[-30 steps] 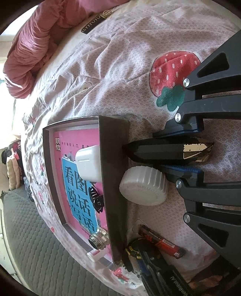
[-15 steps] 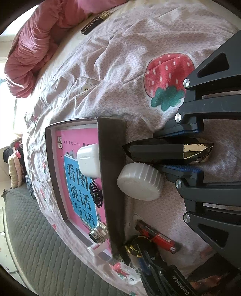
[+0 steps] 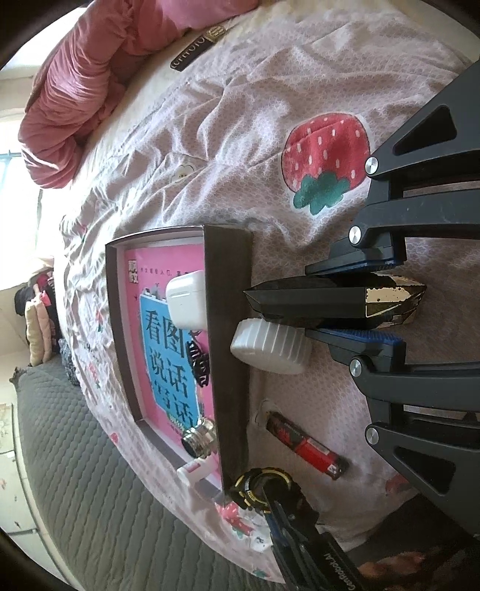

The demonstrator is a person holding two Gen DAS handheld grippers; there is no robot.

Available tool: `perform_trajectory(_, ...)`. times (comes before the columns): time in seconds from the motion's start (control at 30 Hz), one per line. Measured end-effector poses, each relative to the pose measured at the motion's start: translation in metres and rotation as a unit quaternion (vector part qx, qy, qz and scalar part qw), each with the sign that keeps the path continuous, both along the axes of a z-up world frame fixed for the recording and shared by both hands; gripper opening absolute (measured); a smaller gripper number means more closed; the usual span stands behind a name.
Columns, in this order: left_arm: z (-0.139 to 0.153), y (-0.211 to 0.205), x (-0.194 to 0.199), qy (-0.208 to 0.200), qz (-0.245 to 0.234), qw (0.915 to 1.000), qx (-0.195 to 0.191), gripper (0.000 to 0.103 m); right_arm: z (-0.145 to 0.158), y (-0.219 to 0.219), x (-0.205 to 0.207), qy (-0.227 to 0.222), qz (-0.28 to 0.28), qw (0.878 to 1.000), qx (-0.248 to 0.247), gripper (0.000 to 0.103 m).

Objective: Organize rigid objects
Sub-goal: 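Lift the black case with the right gripper while the left lifts the tape measure, then carry the black case with the right gripper while the left carries the tape measure over the box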

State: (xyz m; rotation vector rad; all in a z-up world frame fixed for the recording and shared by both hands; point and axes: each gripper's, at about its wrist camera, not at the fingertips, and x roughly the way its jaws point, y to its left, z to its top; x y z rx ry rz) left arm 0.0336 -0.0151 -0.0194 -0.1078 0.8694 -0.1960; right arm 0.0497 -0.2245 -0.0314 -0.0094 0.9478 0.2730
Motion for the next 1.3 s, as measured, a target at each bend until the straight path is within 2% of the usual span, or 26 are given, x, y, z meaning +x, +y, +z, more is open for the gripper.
perform_trajectory(0.5,0.022,-0.001,-0.011,-0.058,-0.019,0.998,-0.012,0.019,0.025,-0.004,0.0,-0.052,0.0,0.998,0.035,0.025)
perform_trajectory(0.73,0.029,-0.011,-0.011,-0.083,-0.032,0.9961,0.002,0.018,0.031,-0.009,0.013,-0.067,-0.007,0.996,0.064,0.025)
perform_trajectory(1.1,0.035,-0.027,0.007,-0.109,-0.036,0.993,0.028,0.018,0.034,-0.012,0.034,-0.092,-0.001,0.993,0.077,0.025)
perform_trajectory(1.3,0.037,-0.03,0.024,-0.117,-0.028,0.9924,0.027,0.018,0.035,-0.011,0.04,-0.098,0.004,0.992,0.078,0.025)
